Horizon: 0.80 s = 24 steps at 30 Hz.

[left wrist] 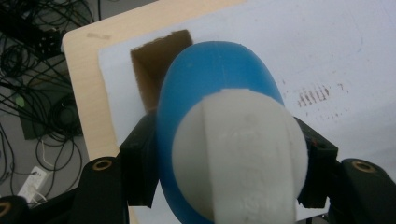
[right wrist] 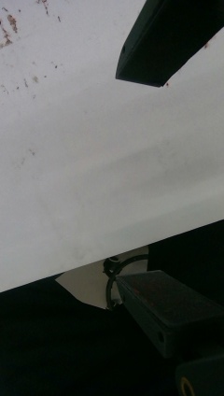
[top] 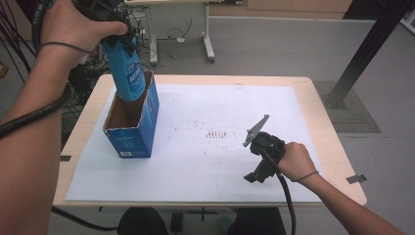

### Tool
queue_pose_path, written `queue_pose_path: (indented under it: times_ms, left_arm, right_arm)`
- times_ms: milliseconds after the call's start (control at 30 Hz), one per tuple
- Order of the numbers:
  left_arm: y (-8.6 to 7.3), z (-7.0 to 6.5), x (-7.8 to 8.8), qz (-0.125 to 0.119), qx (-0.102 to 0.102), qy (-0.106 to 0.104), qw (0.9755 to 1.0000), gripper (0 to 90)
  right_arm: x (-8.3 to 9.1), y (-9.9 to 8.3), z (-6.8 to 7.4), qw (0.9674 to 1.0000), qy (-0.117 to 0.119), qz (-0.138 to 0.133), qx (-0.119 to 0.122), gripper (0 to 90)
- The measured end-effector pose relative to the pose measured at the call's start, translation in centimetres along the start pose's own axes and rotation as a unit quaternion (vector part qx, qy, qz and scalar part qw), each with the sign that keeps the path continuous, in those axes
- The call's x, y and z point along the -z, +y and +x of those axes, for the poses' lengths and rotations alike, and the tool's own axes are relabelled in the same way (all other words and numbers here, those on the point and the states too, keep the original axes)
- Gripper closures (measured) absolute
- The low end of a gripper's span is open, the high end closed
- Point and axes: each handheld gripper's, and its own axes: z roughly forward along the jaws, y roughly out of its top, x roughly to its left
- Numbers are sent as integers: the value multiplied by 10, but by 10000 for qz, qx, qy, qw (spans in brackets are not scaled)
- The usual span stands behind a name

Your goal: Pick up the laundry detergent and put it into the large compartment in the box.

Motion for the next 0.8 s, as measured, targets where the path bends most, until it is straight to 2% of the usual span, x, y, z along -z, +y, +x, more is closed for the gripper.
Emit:
queue_pose_path:
  times_ms: [33,67,133,167,200,267,533,800]
  left_arm:
    - [-2,3,0,-50,43,21,10000,378]
    - [-3,7,1,-81,185,50,9998,379]
    - [-5,13,2,-114,233,108,9996,379]
    - [-6,16,1,-111,339,136,9993,379]
    - [-7,19,2,-54,284,147,9995,379]
    - [-9,24,2,-58,405,163,9990,378]
    - [-11,30,2,-129,605,164,9979,378]
    - [-11,31,-7,-6,718,143,9973,379]
  right_arm:
    - [0,0,0,10000,4,-3,0,35]
    - [0,0,0,10000,6,-9,-8,35]
    - [-1,1,1,10000,10,-1,3,35]
    - [-1,1,1,10000,17,-3,7,36]
    - [-1,1,1,10000,19,-4,22,35]
    - [-1,1,1,10000,25,-15,-3,35]
    - [-1,3,1,10000,24,-8,13,35]
    - [0,1,-1,10000,11,20,-20,36]
